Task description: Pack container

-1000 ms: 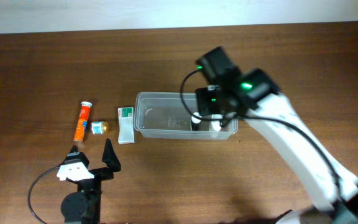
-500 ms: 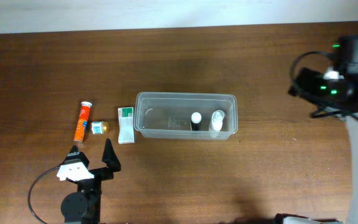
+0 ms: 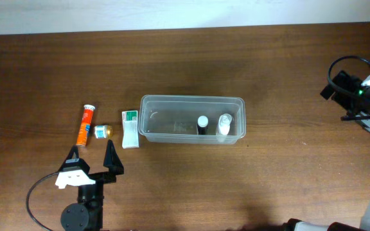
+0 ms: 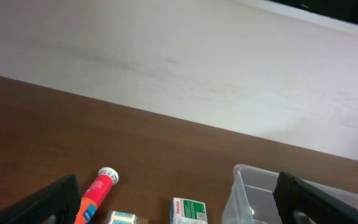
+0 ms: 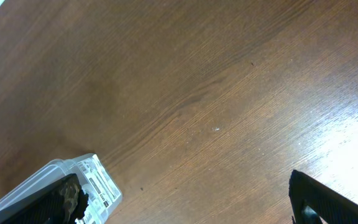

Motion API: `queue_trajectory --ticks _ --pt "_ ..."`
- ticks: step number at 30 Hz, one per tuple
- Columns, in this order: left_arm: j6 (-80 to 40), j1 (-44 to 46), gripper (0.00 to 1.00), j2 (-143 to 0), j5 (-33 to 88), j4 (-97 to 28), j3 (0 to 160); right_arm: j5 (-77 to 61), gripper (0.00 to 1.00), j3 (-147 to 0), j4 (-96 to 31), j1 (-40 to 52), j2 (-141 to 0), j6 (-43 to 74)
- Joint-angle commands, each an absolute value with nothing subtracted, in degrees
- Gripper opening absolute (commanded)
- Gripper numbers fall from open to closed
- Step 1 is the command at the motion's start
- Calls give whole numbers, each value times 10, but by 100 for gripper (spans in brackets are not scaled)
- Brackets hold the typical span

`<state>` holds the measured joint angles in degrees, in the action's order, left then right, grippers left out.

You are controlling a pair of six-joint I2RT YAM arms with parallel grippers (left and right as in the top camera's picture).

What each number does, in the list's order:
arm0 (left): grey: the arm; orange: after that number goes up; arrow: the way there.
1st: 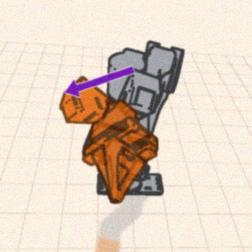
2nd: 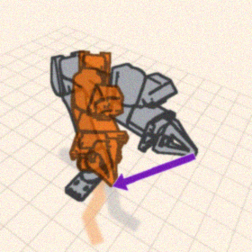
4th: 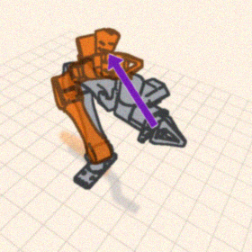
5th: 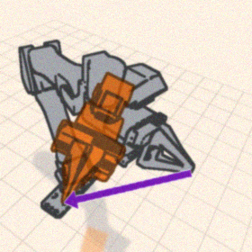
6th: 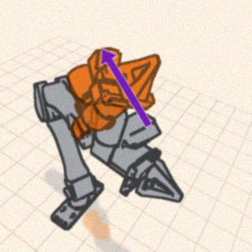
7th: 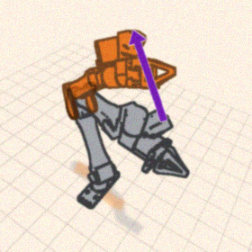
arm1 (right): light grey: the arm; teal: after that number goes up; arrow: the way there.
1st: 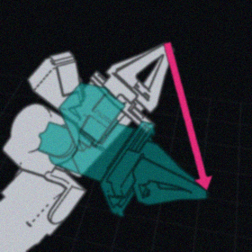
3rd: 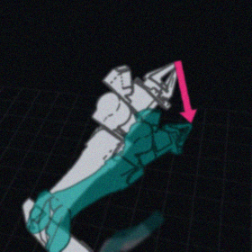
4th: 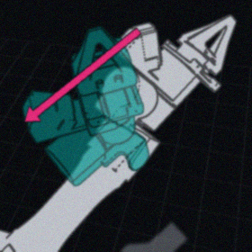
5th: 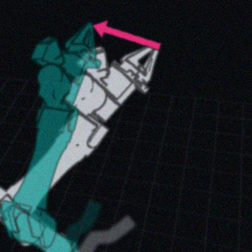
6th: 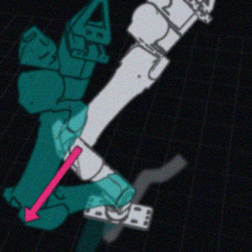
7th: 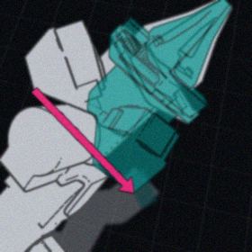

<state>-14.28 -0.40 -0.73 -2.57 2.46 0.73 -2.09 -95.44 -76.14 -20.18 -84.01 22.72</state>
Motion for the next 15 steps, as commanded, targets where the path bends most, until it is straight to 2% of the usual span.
queue_trajectory --ticks 1,4,9,15 --pt "-136 -2 100 -8 -66 17 14 -28 98 -957 -762 -205 -841 230" --pt "-136 -2 100 -25 -88 -25 58 -28 99 -957 -762 -205 -841 230" --pt "-135 -4 100 -137 -288 -180 217 -28 99 -957 -761 -205 -841 230" --pt "-131 -46 100 -338 -294 -259 380 -28 99 -957 -761 -205 -841 230"
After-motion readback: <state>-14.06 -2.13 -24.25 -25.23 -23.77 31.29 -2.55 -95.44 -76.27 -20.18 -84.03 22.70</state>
